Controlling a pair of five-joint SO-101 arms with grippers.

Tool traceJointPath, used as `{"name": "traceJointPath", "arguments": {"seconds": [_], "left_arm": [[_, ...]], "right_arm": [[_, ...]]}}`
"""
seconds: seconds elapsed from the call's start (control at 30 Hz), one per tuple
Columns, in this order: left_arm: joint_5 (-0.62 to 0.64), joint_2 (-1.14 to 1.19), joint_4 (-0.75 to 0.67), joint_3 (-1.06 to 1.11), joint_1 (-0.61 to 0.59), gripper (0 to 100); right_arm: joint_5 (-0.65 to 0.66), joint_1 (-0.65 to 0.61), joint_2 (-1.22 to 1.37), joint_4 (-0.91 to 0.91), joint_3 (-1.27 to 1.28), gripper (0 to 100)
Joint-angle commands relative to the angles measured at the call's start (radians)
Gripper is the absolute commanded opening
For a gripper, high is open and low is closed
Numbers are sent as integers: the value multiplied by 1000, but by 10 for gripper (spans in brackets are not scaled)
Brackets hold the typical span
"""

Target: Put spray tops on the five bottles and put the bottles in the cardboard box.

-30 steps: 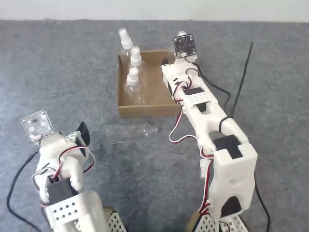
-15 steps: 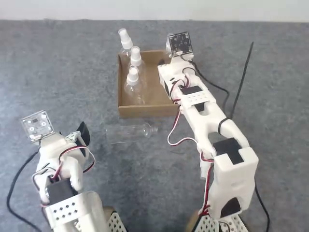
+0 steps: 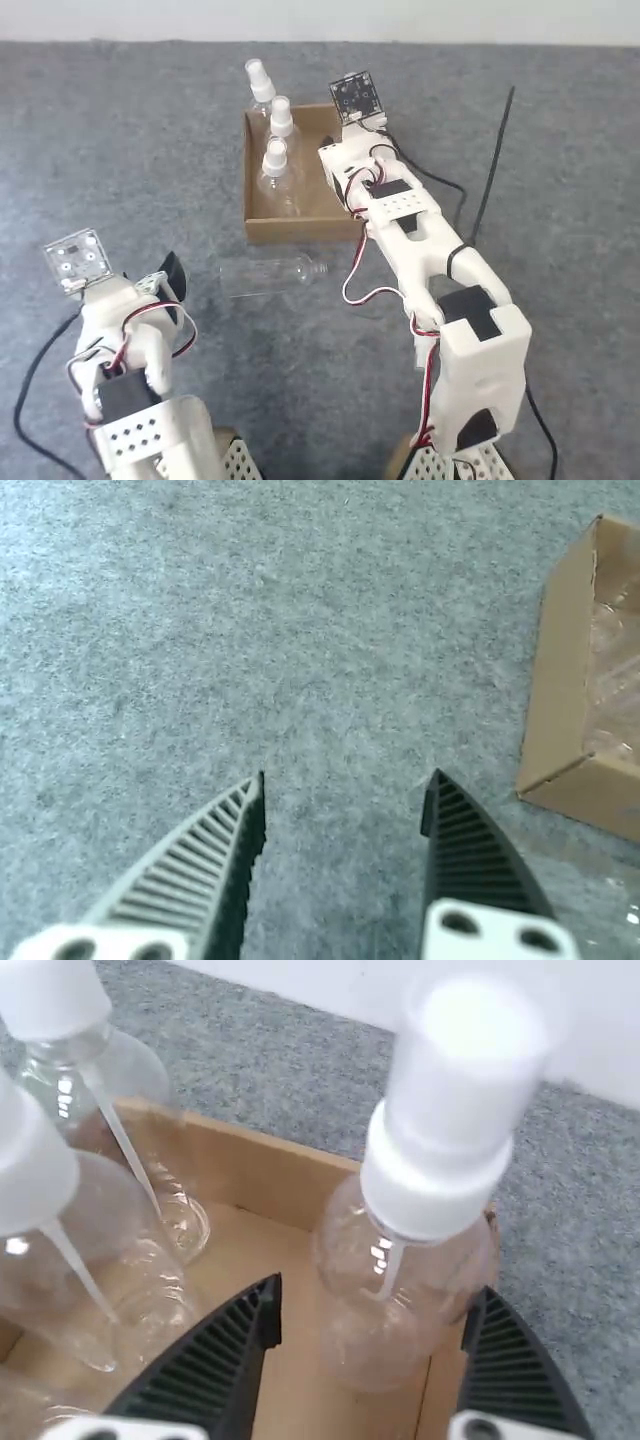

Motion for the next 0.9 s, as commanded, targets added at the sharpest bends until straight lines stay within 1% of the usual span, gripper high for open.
{"name": "traceJointPath", "arguments": {"seconds": [0.0,0.2,0.43,0.6,0.87], "left_arm": [[-8,-12,-2,-7,-6,241],[-8,-12,-2,-7,-6,241],[-8,-12,-2,-7,-6,242],[-8,-12,-2,-7,-6,242],[-8,-12,-5,-1,-5,242]], "right_arm": [[14,8,-93,5,-63,244],[14,28,-93,8,-63,245],[9,33,-140,102,-74,247],[6,28,-168,170,-74,318],[8,25,-213,268,-74,319]]}}
